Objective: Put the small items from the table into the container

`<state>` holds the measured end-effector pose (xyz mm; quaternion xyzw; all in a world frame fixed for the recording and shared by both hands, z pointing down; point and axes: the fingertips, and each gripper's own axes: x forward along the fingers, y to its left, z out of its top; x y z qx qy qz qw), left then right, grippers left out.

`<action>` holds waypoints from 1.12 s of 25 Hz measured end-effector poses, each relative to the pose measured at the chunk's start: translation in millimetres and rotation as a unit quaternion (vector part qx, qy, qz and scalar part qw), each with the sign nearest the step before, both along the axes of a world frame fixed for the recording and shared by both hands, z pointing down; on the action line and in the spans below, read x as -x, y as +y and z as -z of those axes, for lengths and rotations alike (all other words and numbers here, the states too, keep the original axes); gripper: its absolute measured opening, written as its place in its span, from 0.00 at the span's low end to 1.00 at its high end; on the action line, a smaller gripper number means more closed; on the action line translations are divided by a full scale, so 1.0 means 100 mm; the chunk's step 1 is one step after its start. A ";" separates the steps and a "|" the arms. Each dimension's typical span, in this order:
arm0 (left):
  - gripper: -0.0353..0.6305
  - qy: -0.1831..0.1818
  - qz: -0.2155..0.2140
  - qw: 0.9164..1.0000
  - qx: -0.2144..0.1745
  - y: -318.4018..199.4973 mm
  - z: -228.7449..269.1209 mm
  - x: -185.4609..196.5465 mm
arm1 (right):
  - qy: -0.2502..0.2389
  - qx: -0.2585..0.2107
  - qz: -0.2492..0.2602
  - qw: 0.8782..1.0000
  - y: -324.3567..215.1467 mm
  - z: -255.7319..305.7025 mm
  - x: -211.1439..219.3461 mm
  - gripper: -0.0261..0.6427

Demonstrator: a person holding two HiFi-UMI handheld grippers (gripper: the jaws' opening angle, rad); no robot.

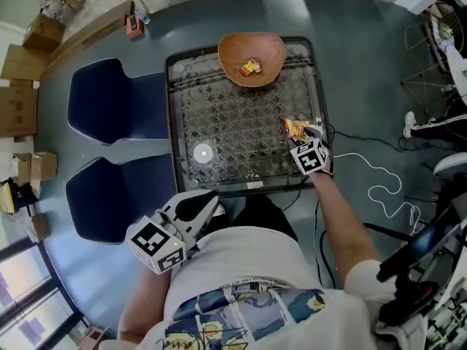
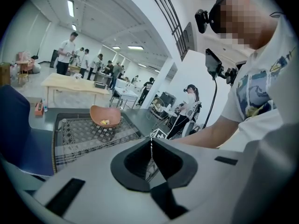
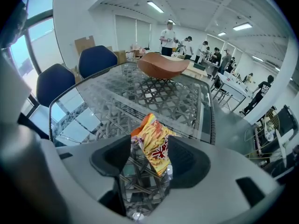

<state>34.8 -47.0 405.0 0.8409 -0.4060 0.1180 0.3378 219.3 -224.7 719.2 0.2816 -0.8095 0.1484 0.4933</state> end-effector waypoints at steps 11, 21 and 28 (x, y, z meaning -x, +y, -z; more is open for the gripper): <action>0.07 -0.006 0.010 1.000 0.003 -0.08 -0.06 0.00 | 0.005 -0.004 0.013 1.000 -0.22 -0.04 -0.01 0.20; 0.07 0.001 0.012 1.000 -0.010 -0.17 0.01 0.02 | -0.034 -0.049 0.034 0.998 -0.54 0.62 0.28 0.18; 0.07 0.000 0.038 0.999 -0.013 -0.16 0.07 0.11 | -0.062 -0.100 0.083 0.990 -1.15 1.17 0.94 0.18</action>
